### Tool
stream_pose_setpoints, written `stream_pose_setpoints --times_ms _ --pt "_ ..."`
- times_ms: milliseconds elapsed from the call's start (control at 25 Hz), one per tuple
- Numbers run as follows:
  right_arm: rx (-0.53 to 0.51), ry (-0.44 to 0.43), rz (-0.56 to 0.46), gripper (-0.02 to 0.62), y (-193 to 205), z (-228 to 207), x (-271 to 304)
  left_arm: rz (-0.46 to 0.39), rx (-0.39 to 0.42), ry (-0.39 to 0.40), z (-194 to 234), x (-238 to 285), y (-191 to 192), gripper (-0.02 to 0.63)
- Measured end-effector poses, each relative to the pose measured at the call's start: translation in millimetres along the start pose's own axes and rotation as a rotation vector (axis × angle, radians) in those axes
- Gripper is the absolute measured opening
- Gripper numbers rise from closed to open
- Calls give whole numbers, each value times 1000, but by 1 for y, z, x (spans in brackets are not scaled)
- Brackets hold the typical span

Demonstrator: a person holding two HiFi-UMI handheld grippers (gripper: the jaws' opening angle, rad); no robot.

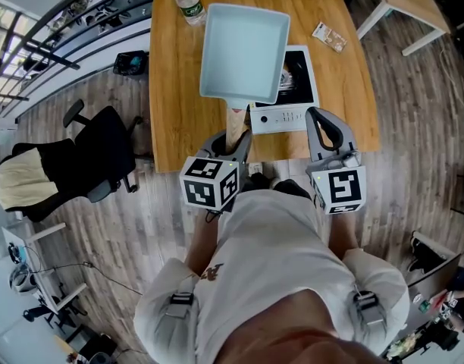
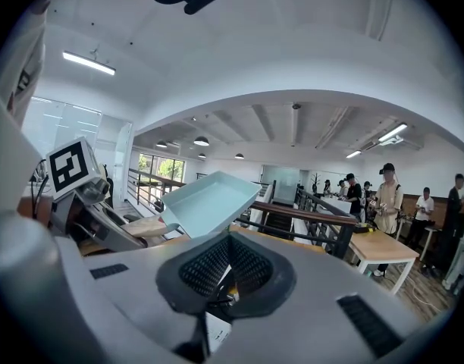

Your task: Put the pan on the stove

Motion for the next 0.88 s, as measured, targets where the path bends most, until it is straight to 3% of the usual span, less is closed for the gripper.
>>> stream_pose_setpoints --times_ms 280,880 --pt "15 17 24 15 6 -2 9 18 6 20 8 11 -7 95" --pt "12 -36 73 15 26 -31 40 57 -42 -3 12 51 -8 95"
Point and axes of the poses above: the fingertips, and each gripper's own axes: x forward along the fingers, z to its left, y out of its underside, the point moved 2 cm from there along -x, backward along the fingers, and after that the axes turned 4 degrees about -y, right-handed, at the moved point
